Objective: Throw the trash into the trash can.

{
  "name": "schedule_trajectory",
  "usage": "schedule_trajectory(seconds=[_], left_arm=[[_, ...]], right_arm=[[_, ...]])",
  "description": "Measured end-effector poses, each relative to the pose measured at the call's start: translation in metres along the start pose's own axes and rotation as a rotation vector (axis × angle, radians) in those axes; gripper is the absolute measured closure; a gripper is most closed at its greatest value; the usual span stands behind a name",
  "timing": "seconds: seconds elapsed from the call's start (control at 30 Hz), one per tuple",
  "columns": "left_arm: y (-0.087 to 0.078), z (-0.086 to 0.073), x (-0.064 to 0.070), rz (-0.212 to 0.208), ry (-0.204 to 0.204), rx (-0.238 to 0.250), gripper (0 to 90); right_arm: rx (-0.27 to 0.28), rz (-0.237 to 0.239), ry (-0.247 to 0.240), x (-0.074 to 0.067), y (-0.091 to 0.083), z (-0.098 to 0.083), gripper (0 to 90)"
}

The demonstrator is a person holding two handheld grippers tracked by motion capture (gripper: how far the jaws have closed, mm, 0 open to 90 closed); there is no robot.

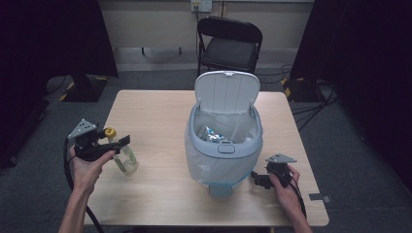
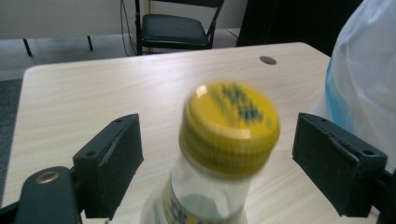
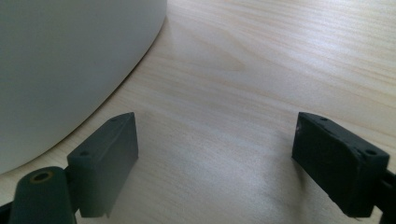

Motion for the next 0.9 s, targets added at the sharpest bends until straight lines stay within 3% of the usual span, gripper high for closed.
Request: schedule_trajectory(seconds=[0.13,0.2,0.33,0.5,0.7,0.9], left_arm=[[0.006,-0.019,-0.005,0.006,-0.014,-0.039,16.0],[0.009,-0.027,-0.007,0.015,-0.001,-0.056,16.0],[0.014,-0.044,-0.010,0.023,-0.027,-0.070,15.7],[0.019,-0.069,-0.014,0.038,-0.013,-0.130,15.9],[0.027,-0.082,-0.021,0.046,-0.032,-0.147,17.0],[0.034,-0.096,-0.019,0.062,-0.001,-0.185,18.3]], right_arm=[[0.000,0.000,0.000,0.000,0.000,0.000,13.3],[0.000,0.000,0.000,0.000,0.000,0.000,13.3],[0.001,0.000,-0.001,0.000,0.000,0.000,13.3],[0.000,0.000,-0.001,0.000,0.000,0.000,13.3],[0.001,0.000,-0.001,0.000,0.000,0.000,13.3],[0.001,0.000,-0.001,0.000,0.000,0.000,13.3]])
Point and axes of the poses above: each handheld gripper's, and its own axes: y roughly forward along the jaws, z roughly out of its top, x roughly to its right, the point moved 10 cm from there along y, roughly forward along the jaws, and after that the axes turned 2 degrees about z, right-handed, at the moved point
